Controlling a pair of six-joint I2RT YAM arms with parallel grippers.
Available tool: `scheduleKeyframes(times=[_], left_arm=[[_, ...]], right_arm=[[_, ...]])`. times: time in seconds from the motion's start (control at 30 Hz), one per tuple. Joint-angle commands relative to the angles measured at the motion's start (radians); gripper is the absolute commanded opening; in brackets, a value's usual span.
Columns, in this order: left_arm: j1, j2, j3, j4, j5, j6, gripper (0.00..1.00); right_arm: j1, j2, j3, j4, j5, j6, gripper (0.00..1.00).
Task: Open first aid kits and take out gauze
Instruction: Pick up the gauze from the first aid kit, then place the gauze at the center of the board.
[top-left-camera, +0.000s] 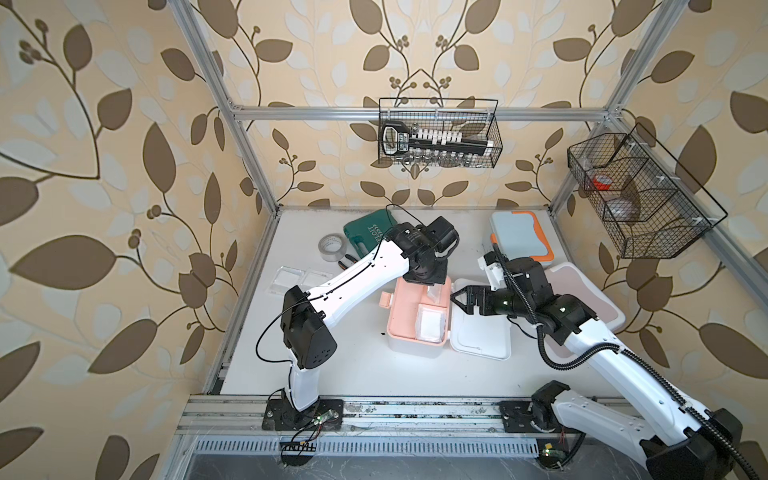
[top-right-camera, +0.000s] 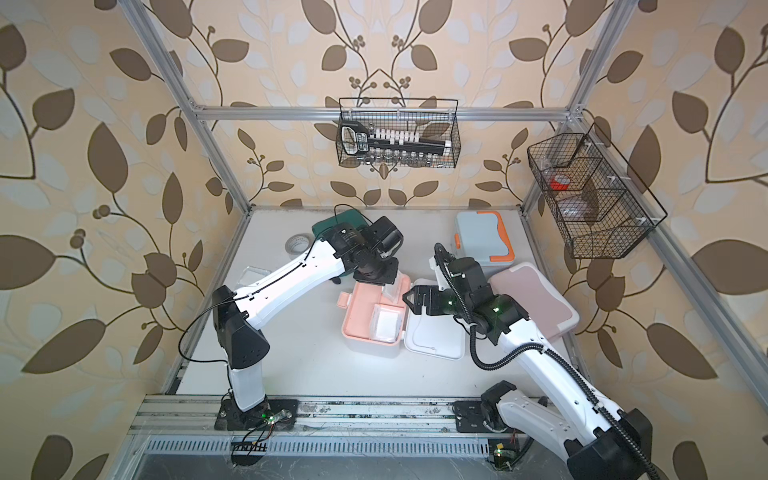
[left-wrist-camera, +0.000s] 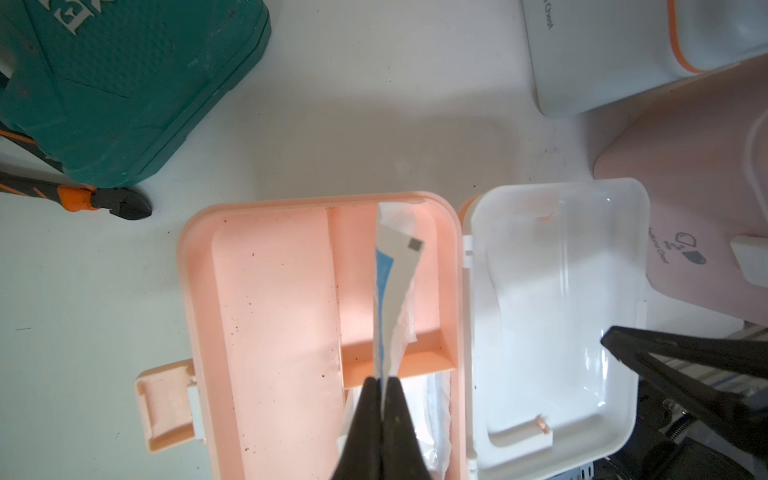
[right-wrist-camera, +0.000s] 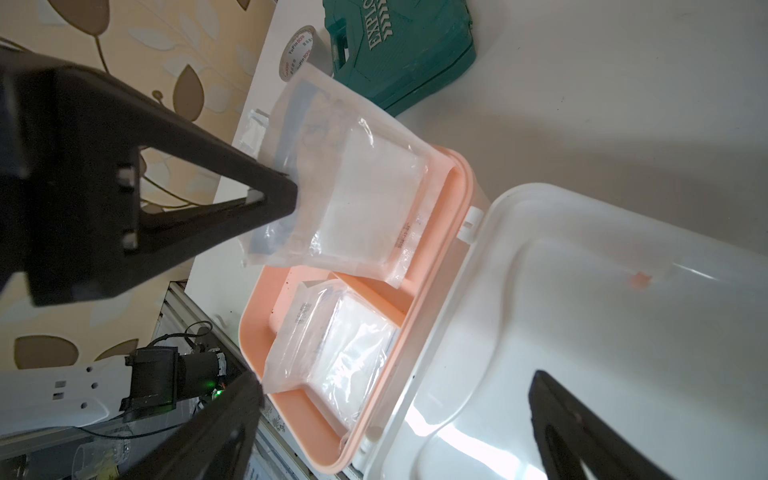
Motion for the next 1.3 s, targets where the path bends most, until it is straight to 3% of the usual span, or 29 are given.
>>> scheduleKeyframes(times=[0.0, 0.2, 0.33, 0.5, 0.73, 1.1, 1.27], left_arm=[[0.010, -0.078, -0.049, 0.070, 0.052, 0.003, 0.00], [0.046, -0.180, -0.177, 0.161, 0.090, -0.038, 0.00], [0.098, -0.320, -0.348, 0.282, 0.112, -0.093, 0.00], [0.201, -0.510, -0.548, 0.396, 0.155, -0.182, 0.00], [0.295, -0.653, -0.668, 0.392, 0.128, -0.224, 0.00], [0.610, -0.839, -0.846, 0.371, 0.232, -0.241, 0.00], [0.754, -0.850, -0.827, 0.194, 0.123, -0.273, 0.00]], right_arm=[[-0.003, -0.019, 0.004, 0.002, -0.037, -0.014, 0.99], [-0.001, -0.031, 0.021, 0.038, -0.101, 0.003, 1.00], [0.021, -0.027, 0.047, 0.057, -0.122, 0.016, 0.99], [0.106, 0.006, 0.068, 0.087, -0.088, 0.040, 0.99], [0.220, 0.095, 0.121, 0.107, -0.028, 0.055, 1.00], [0.398, 0.257, 0.257, 0.098, 0.031, 0.045, 1.00], [0.430, 0.294, 0.283, 0.083, 0.047, 0.046, 1.00]])
